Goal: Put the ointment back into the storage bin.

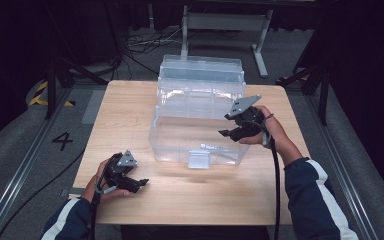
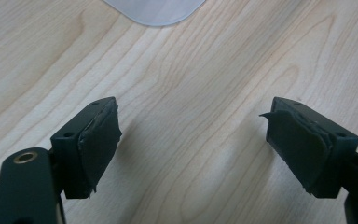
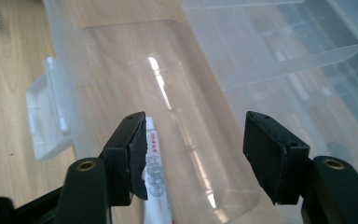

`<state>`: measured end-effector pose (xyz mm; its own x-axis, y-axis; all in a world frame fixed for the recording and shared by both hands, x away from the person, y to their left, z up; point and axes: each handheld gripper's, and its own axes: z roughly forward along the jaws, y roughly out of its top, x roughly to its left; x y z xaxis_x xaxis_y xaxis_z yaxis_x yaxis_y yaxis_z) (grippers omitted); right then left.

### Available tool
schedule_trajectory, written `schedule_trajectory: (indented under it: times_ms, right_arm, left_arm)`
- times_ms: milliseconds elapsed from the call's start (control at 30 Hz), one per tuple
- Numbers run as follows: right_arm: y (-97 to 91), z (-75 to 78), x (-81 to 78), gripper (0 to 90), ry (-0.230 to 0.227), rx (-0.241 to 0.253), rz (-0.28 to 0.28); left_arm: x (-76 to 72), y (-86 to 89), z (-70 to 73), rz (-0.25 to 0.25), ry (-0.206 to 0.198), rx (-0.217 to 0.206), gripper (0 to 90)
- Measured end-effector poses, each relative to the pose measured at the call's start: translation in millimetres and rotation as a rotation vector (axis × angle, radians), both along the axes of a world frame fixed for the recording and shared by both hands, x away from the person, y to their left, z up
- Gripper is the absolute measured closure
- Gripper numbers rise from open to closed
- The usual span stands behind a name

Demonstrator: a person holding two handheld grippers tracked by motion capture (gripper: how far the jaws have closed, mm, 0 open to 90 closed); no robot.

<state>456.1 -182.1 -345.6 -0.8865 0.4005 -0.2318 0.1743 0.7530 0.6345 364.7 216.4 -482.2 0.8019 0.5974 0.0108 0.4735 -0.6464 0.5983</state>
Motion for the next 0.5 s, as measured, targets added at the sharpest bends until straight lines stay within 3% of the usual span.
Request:
schedule_trajectory:
  times_ms: [100,167,333,400,433,500]
  right_arm:
    - [-5.7,7.6,1.0,37.6,-0.032,0.012,-0.020]
    - [-8.5,11.7,2.7,37.2,-0.048,0.017,-0.040]
    - [-14.2,23.2,10.2,35.4,-0.087,0.016,-0.072]
    - [-15.8,26.2,13.4,35.7,-0.098,0.005,-0.080]
    - [-18.0,30.3,18.4,35.6,-0.103,0.005,-0.101]
    - [-19.6,33.9,22.4,35.7,-0.109,0.012,-0.118]
  left_arm:
    - [1.8,0.4,9.4,0.017,-0.028,-0.005,18.8]
    - [1.9,1.3,19.8,0.033,-0.077,0.003,19.3]
    - [3.1,-1.3,56.0,-0.005,-0.126,-0.040,20.1]
    - [3.7,-3.1,61.5,-0.014,-0.135,-0.047,20.1]
    - [4.7,-6.8,70.6,-0.018,-0.171,-0.043,20.1]
    - [7.3,-11.1,78.5,-0.026,-0.190,-0.064,20.1]
